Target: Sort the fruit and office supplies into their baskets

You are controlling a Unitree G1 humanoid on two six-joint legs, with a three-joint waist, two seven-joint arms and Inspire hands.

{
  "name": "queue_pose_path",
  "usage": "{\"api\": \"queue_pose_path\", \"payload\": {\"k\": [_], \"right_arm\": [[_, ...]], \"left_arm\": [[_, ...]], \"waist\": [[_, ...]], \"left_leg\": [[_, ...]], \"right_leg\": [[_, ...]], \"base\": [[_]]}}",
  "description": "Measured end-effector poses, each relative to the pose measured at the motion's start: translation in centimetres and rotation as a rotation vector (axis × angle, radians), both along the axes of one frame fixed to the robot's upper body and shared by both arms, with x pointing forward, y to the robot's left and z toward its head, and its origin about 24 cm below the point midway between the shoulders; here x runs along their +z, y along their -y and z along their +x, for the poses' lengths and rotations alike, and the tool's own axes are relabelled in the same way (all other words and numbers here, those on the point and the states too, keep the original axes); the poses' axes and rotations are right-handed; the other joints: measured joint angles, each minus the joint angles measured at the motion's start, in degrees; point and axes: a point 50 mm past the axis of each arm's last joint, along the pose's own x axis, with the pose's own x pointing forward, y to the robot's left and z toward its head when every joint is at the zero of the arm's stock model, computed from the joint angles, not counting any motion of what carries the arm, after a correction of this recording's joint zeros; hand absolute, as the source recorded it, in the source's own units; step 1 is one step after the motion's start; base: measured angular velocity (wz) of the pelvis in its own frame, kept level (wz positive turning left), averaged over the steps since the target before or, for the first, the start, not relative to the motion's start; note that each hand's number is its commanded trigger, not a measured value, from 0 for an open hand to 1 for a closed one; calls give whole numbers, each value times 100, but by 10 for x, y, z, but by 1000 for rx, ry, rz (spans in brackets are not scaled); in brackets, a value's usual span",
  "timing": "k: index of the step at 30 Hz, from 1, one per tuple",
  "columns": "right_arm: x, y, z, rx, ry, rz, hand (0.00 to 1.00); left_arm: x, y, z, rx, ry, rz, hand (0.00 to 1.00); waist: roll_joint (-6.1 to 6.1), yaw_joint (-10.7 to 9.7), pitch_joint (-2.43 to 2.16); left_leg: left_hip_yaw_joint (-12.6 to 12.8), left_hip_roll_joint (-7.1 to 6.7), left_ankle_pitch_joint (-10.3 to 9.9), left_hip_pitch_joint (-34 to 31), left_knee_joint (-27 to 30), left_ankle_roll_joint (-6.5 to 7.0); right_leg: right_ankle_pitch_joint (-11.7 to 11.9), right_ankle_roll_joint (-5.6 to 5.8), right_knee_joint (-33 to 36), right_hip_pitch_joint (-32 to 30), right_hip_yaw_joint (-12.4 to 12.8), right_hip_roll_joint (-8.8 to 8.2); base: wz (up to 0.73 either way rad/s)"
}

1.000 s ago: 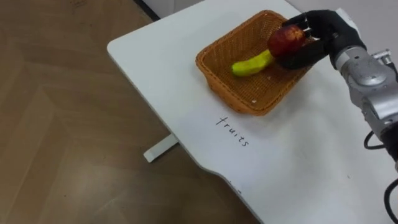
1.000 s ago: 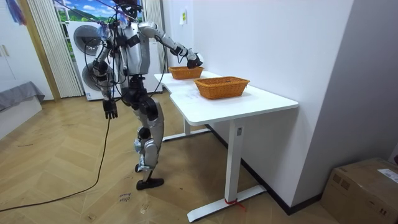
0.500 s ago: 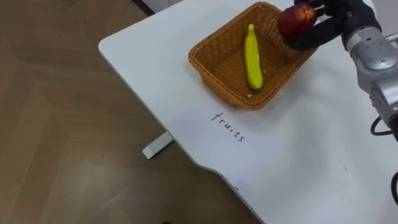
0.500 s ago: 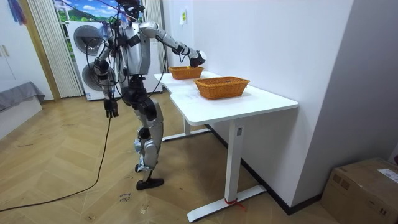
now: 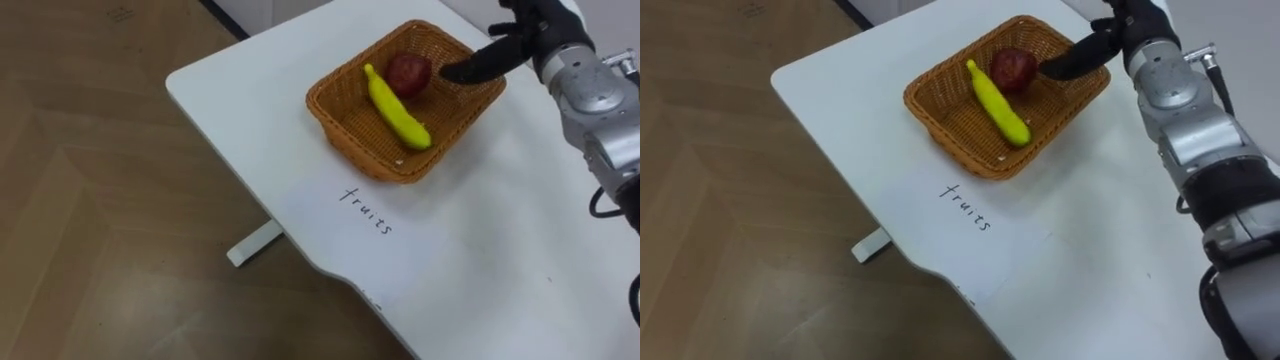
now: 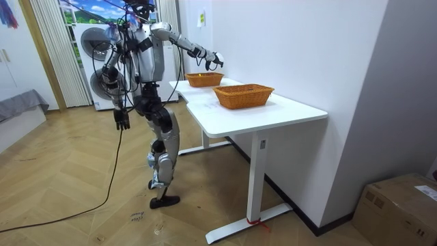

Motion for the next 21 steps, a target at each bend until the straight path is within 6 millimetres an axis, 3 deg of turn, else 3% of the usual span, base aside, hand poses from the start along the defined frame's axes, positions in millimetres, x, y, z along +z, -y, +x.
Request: {"api": "queue_pose_path", "payload": {"k": [7,12,21], "right_arm": [[0,0,0,-1,1,-2,0],[4,1,-1,3,12,-26,0],[26,-20,-3,100,104,-62,0]], "left_arm": [[0,0,1,4,2,-2,0],[0,-2,-1,14,-8,-1,0],[0,-1,-2,21,-5,8,0]], "waist": [[-37,-26,3],[-39,-158,1],[-30,-383,-4]], "left_leg": [[21,9,-1,-5,9,0],[-4,14,0,12,4,0],[190,70,-4,348,-127,-7]], "right_leg": [[9,-10,-14,-6,32,13],[64,-5,-161,75,8,59],[76,-2,-210,259,152,67]], "base": [[0],[1],[-11]]}}
